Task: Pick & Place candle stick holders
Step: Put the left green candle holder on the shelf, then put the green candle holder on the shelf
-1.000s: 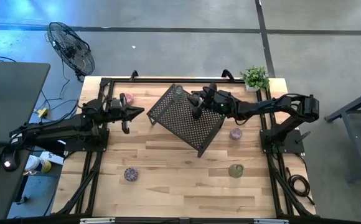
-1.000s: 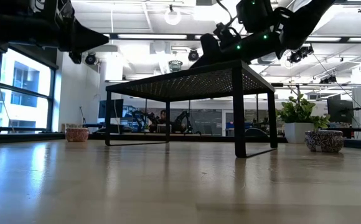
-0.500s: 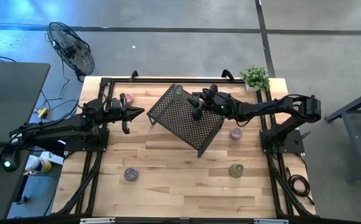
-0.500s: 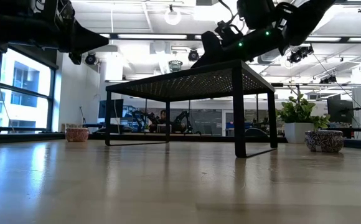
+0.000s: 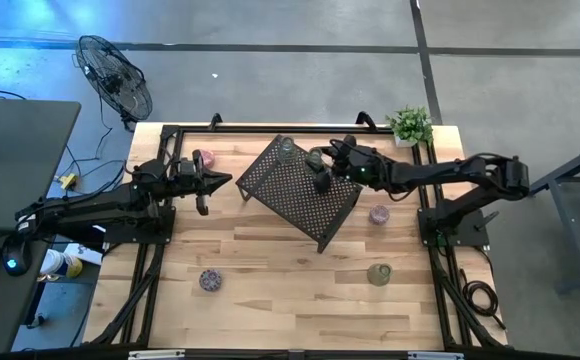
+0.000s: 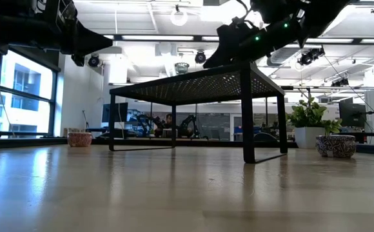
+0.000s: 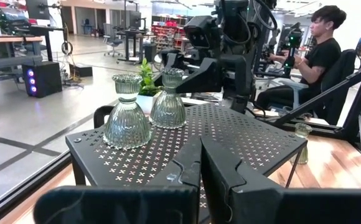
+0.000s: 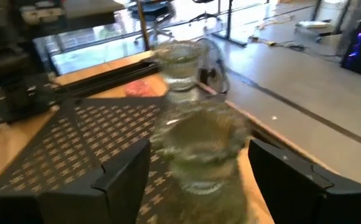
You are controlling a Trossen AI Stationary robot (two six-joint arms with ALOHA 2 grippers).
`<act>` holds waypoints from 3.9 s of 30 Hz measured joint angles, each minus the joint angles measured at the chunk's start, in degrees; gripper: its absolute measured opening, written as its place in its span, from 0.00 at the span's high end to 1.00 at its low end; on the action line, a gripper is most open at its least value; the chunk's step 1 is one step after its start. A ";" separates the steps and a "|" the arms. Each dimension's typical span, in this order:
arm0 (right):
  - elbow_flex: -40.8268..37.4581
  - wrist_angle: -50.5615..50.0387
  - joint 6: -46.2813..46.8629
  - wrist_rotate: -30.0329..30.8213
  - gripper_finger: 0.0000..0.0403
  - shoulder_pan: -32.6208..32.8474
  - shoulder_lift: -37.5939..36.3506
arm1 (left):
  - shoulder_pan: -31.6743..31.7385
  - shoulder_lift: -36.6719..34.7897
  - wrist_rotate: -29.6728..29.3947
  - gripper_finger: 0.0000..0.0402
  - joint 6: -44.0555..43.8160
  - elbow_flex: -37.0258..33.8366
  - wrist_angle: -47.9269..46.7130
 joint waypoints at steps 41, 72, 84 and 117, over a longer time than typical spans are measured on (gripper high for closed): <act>8.54 -56.95 37.32 22.97 0.99 39.20 -16.25 | 0.00 0.00 0.45 1.00 4.55 0.00 -8.62; 35.33 -101.44 108.70 2.89 0.47 66.77 12.76 | 0.00 0.00 4.30 1.00 7.58 0.00 -10.90; 24.97 -96.55 108.53 2.90 0.25 66.29 12.80 | 0.00 0.00 4.28 1.00 7.54 0.00 -12.09; 35.51 -95.73 80.43 11.61 0.62 54.18 8.28 | 0.00 0.00 4.15 1.00 7.43 0.00 -12.86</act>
